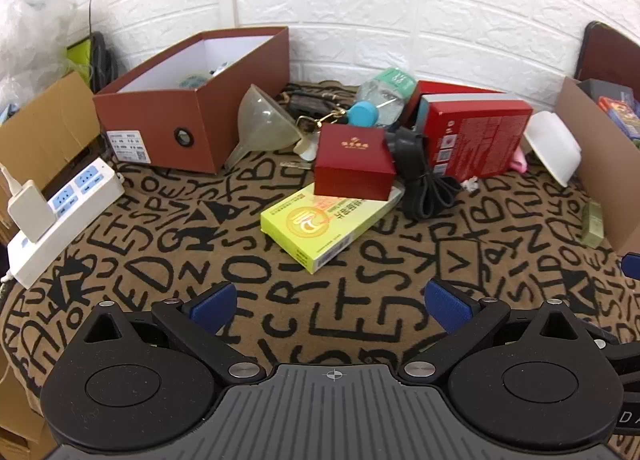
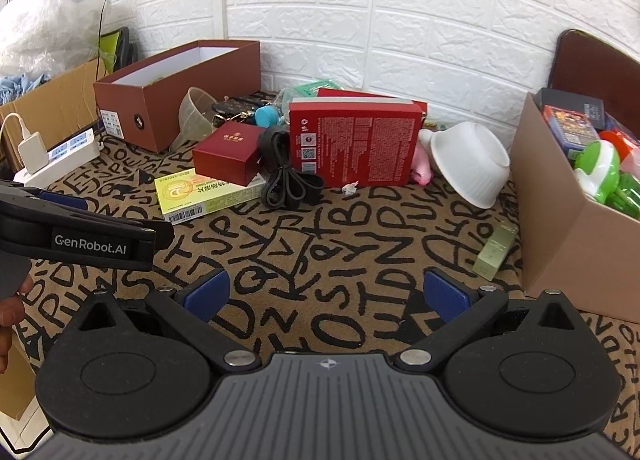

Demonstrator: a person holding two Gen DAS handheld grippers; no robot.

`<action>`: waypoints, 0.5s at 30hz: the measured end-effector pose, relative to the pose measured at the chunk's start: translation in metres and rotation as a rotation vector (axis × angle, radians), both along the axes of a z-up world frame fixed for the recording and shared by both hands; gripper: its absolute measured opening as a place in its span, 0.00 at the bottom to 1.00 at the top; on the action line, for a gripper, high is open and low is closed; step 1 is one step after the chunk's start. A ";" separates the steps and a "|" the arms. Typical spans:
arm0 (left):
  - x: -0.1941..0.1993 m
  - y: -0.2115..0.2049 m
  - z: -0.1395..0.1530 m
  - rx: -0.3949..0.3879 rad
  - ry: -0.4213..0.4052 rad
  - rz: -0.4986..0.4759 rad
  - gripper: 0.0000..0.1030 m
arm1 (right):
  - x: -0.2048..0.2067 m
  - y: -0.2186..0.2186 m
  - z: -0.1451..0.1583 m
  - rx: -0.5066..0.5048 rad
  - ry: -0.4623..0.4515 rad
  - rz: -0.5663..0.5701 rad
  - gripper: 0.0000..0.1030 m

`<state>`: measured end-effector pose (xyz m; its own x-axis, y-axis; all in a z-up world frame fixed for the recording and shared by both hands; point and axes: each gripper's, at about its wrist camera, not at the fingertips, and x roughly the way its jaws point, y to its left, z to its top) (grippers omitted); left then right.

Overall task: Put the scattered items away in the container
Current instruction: 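Move the left gripper toward the yellow-green medicine box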

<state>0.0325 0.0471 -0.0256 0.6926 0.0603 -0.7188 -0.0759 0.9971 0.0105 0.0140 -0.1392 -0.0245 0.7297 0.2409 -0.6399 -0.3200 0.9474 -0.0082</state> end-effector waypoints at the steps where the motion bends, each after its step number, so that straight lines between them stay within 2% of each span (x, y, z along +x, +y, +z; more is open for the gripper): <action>1: 0.002 0.002 -0.002 0.000 0.005 0.003 1.00 | 0.002 0.002 -0.001 -0.002 0.005 0.004 0.99; 10: 0.028 0.028 -0.019 0.023 0.028 0.001 1.00 | 0.028 0.024 -0.018 -0.019 0.069 0.041 0.99; 15: 0.047 0.047 -0.022 -0.021 0.023 -0.024 1.00 | 0.046 0.043 -0.029 -0.029 0.113 0.082 0.99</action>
<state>0.0796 0.0936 -0.0477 0.6773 0.0280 -0.7352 -0.0515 0.9986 -0.0094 0.0601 -0.0958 -0.0539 0.6311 0.2774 -0.7244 -0.3970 0.9178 0.0056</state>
